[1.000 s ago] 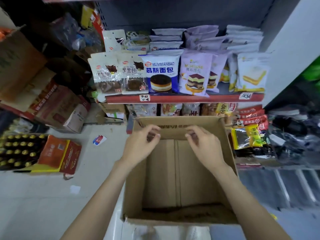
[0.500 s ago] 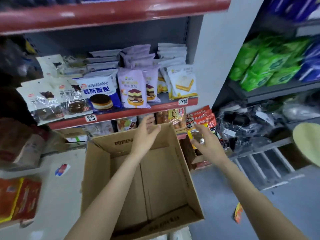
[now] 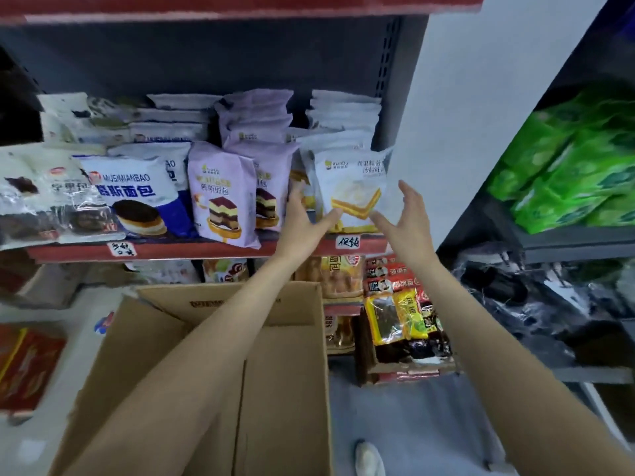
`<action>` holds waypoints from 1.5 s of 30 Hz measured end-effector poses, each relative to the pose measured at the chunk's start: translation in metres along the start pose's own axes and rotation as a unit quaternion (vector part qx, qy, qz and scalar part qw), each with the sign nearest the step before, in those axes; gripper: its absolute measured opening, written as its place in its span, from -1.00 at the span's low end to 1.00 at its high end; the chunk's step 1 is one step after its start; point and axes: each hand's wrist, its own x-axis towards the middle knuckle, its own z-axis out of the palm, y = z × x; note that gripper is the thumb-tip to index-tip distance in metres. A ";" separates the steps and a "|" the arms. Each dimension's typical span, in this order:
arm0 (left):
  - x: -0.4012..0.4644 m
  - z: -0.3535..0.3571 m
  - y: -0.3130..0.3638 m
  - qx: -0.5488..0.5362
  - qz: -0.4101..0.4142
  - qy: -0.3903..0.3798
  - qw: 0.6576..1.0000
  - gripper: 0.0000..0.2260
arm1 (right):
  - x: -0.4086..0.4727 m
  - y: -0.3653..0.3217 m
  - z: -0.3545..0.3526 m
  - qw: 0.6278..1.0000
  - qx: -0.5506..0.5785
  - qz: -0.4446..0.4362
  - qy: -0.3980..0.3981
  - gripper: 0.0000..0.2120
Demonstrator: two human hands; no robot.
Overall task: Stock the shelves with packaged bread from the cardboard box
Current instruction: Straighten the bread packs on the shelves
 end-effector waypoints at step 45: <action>0.053 0.046 -0.018 0.022 0.095 0.062 0.993 0.13 | 0.078 0.032 0.002 0.987 0.124 -0.102 -0.002 -0.45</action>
